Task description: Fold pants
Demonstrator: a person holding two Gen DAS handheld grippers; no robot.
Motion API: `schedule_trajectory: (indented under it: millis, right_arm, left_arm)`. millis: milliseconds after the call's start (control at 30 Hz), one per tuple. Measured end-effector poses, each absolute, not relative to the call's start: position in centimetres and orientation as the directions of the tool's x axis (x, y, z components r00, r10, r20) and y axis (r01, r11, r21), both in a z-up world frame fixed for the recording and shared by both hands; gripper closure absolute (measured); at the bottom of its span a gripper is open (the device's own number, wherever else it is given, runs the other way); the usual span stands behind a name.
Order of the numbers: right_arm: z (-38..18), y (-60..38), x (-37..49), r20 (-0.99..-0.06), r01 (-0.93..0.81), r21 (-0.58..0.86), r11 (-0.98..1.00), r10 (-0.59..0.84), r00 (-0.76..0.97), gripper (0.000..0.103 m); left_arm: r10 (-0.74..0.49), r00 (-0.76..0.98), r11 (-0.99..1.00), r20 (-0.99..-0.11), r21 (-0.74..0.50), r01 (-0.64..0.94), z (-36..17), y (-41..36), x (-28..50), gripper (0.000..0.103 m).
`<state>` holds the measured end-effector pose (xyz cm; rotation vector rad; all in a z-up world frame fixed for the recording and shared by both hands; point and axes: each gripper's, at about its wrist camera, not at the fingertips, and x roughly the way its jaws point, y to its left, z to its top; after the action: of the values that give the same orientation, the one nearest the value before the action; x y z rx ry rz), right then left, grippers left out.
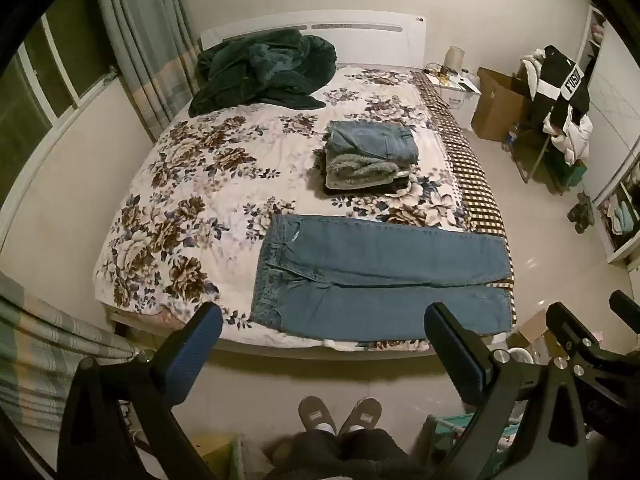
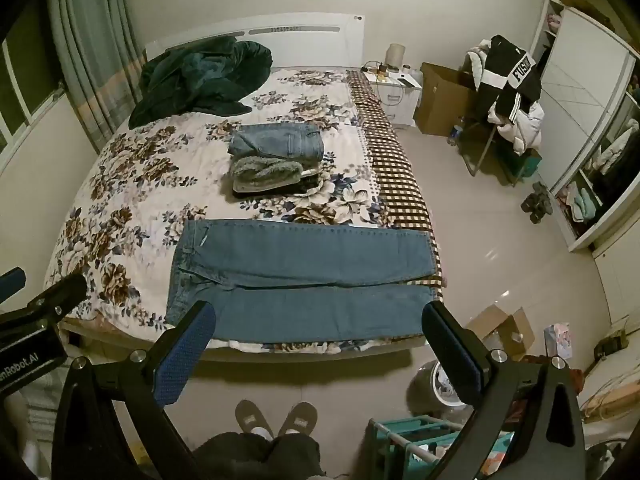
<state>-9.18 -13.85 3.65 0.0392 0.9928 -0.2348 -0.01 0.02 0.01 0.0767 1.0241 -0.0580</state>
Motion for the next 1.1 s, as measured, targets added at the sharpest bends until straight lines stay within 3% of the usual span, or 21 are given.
schedule_trajectory:
  millis: [1100]
  right_arm:
    - [5.1,-12.7,-9.2,-0.836,0.204,-0.056,0.977,-0.158,0.526,0.0]
  left_arm:
    - [0.001,0.526,0.996,-0.851,0.05,0.078,0.9,1.8,0.0,0.0]
